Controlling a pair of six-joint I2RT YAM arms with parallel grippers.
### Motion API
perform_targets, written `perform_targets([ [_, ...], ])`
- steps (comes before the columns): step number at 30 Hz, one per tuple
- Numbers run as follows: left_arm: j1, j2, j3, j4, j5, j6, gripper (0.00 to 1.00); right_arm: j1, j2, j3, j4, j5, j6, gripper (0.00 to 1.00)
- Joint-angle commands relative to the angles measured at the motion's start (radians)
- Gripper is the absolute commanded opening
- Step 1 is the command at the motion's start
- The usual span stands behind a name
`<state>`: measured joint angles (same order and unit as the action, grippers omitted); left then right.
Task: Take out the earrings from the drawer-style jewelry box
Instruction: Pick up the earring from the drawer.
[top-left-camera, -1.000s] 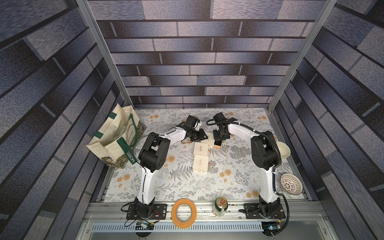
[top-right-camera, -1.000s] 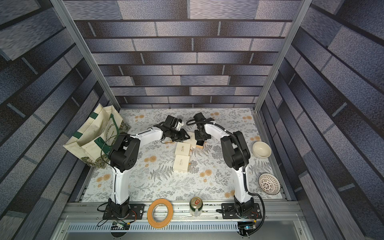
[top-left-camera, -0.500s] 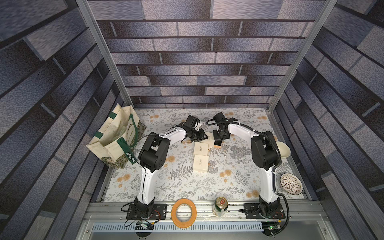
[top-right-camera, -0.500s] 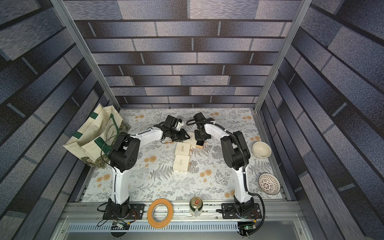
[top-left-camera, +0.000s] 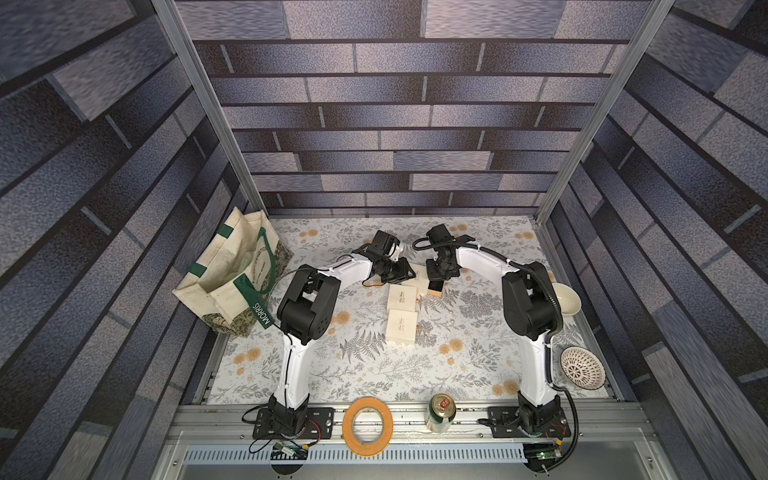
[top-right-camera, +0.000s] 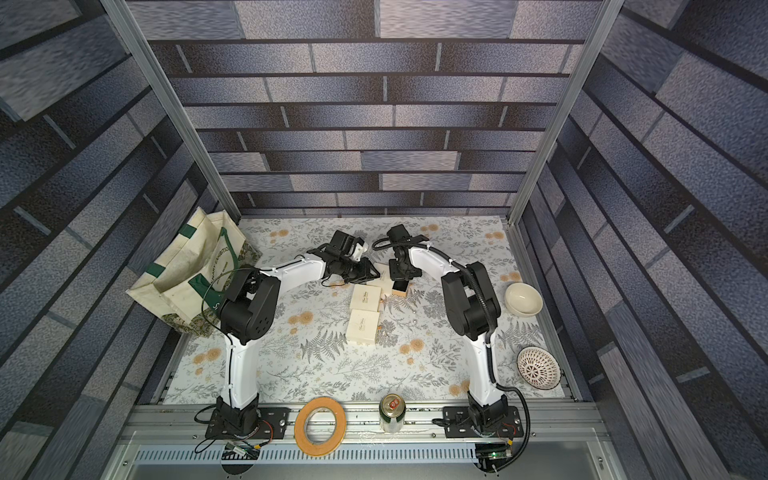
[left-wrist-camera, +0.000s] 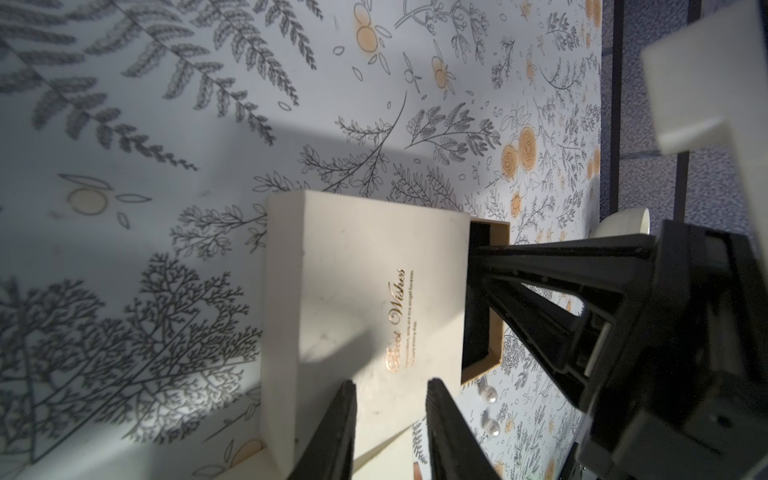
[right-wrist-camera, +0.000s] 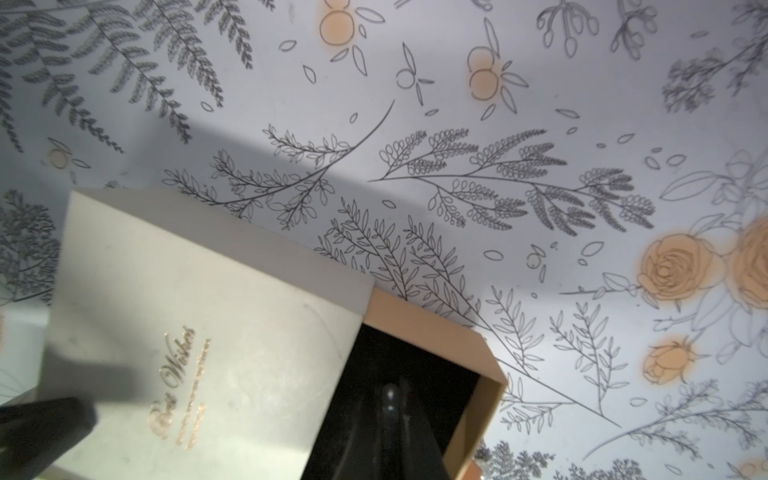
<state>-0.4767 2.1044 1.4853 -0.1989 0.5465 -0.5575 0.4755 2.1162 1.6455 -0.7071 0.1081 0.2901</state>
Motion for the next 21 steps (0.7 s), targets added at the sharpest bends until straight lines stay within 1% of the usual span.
perform_targets([
  [1,0.007,0.000,-0.026,-0.092,-0.053,0.006,0.32,-0.003,-0.025,0.027,-0.031,0.016,-0.007,0.00],
  [18,0.006,0.000,-0.027,-0.094,-0.054,0.008,0.32,-0.001,0.023,0.102,-0.128,0.020,-0.045,0.00],
  [21,0.007,0.000,-0.025,-0.095,-0.053,0.007,0.32,0.000,0.028,0.107,-0.141,0.037,-0.049,0.00],
])
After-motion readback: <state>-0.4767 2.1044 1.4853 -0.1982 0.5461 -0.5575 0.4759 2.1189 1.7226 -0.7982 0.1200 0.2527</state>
